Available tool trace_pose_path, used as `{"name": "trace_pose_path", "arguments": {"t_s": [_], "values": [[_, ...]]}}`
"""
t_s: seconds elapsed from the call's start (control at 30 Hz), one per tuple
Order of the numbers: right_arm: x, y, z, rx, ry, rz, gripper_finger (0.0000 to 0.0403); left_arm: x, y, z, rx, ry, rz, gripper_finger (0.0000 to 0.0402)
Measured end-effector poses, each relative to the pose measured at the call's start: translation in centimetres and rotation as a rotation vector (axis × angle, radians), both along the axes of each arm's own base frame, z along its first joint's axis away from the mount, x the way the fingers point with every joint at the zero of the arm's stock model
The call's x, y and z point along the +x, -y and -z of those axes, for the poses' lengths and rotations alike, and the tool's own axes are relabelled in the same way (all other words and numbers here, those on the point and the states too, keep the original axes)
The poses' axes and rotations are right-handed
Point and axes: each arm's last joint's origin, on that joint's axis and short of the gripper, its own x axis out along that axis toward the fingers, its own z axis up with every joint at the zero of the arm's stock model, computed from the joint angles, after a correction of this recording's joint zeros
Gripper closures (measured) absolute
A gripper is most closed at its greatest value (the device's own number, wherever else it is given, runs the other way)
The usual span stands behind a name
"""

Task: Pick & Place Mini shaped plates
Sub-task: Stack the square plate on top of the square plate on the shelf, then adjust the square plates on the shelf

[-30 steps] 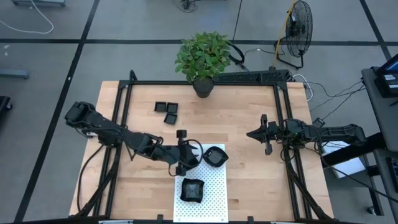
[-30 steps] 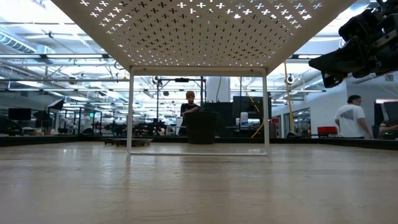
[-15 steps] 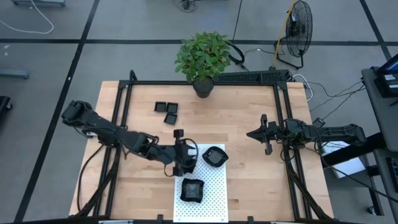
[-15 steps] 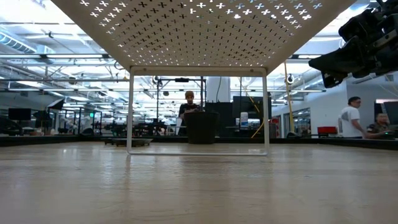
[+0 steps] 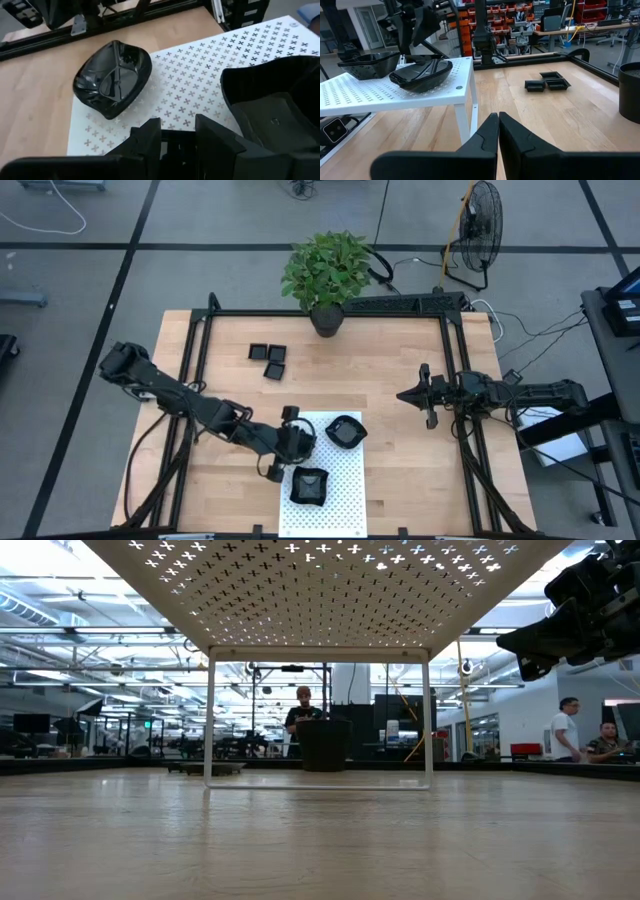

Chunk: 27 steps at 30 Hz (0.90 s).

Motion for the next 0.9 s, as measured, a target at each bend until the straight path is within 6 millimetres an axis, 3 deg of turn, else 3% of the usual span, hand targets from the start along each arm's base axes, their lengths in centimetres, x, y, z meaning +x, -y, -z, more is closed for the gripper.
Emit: {"name": "trace_pose_path", "arguments": {"t_s": [0.5,0.9], "values": [[0.0,0.0,0.0,0.0,0.0,0.0,0.0403,0.6,-0.7,1.4,0.01,-0.07,-0.092,0.0275],[0.0,0.0,0.0,0.0,0.0,0.0,0.0403,-0.7,0.5,0.1,0.072,-0.001,-0.081,0.0275]]}}
